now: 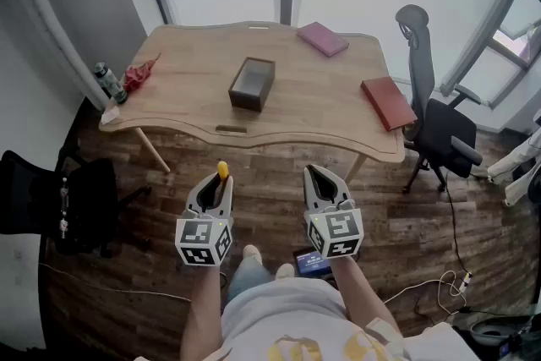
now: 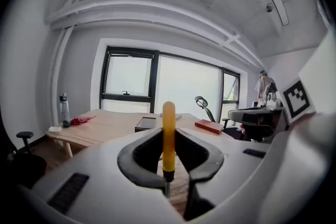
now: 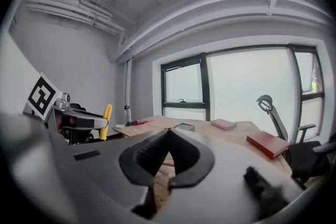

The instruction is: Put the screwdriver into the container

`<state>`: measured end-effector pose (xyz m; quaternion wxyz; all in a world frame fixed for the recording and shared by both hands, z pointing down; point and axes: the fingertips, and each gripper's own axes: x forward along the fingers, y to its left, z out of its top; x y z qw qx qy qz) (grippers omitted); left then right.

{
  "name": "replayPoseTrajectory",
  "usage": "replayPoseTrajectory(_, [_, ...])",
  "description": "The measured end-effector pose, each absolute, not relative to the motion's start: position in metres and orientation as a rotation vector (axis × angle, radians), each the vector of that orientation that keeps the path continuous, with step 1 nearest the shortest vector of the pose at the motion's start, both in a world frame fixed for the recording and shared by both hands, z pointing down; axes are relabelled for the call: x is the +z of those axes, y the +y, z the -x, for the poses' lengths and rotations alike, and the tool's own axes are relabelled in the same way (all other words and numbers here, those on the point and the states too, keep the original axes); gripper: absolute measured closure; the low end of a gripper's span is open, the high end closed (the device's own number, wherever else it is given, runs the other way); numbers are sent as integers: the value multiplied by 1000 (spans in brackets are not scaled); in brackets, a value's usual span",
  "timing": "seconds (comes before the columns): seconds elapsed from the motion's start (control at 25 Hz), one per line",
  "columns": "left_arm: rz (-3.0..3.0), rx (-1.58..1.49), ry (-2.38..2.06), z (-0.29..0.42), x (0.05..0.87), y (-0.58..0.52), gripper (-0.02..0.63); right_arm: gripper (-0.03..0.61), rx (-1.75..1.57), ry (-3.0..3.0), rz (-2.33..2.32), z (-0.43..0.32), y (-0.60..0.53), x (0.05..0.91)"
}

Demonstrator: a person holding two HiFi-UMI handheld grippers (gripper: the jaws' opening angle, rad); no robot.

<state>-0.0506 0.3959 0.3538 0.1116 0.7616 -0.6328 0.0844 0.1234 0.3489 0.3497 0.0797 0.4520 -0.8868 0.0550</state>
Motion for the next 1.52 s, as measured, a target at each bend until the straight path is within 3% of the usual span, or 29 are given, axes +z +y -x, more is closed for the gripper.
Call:
replayPoseTrajectory(0.92, [-2298, 192, -1772, 43, 348, 374, 535, 546, 279, -2747, -1401, -128, 329, 341])
replayPoseTrajectory(1.28, [-2312, 110, -1775, 70, 357, 279, 535, 546, 214, -2631, -1430, -105, 239, 370])
replayPoseTrajectory(1.52, [-2358, 209, -1706, 102, 366, 174, 536, 546, 272, -2585, -1505, -70, 135, 372])
